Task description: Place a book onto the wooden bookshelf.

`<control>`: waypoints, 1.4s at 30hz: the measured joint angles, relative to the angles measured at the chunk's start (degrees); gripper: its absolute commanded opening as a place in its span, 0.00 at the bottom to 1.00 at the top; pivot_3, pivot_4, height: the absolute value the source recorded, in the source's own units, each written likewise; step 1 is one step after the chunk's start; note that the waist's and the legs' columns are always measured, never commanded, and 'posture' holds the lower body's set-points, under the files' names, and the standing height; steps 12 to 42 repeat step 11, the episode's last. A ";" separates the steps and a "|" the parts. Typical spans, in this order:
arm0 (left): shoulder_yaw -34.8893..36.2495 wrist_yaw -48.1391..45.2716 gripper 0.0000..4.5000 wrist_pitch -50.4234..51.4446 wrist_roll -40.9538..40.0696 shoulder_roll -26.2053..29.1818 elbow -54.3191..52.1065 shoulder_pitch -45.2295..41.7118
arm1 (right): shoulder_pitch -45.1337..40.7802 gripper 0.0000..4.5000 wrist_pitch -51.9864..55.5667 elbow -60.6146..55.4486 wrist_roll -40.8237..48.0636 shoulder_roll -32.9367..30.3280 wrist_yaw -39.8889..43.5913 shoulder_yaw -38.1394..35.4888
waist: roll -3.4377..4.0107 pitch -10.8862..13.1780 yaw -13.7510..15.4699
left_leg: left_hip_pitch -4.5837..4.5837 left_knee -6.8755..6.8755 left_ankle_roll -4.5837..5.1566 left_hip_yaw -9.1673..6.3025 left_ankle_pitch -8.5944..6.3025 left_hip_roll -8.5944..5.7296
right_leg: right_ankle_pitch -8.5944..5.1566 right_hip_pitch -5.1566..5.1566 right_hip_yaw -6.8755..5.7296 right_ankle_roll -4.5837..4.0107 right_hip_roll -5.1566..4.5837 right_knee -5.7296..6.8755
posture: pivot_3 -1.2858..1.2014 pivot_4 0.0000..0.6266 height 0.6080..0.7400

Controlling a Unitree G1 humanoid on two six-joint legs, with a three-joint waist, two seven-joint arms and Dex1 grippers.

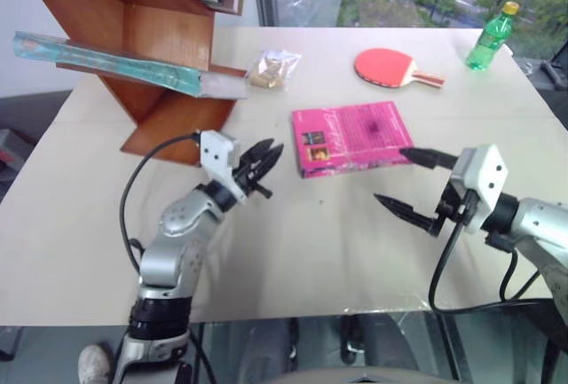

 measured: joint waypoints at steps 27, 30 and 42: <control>13.55 -10.69 0.98 3.25 -4.95 16.28 -5.80 20.79 | 26.99 0.97 -5.03 -2.54 -7.47 1.37 -0.66 -15.16 | 0.10 -0.03 0.07 | 0.06 -0.04 0.01 -0.05 -0.04 0.03 | -0.16 0.02 0.00 0.18 -0.14 -0.03 | 0.52 0.24 1.00; 13.55 -10.69 0.98 3.25 -4.95 16.28 -5.80 20.79 | 26.99 0.97 -5.03 -2.54 -7.47 1.37 -0.66 -15.16 | 0.10 -0.03 0.07 | 0.06 -0.04 0.01 -0.05 -0.04 0.03 | -0.16 0.02 0.00 0.18 -0.14 -0.03 | 0.52 0.24 1.00; 13.55 -10.69 0.98 3.25 -4.95 16.28 -5.80 20.79 | 26.99 0.97 -5.03 -2.54 -7.47 1.37 -0.66 -15.16 | 0.10 -0.03 0.07 | 0.06 -0.04 0.01 -0.05 -0.04 0.03 | -0.16 0.02 0.00 0.18 -0.14 -0.03 | 0.52 0.24 1.00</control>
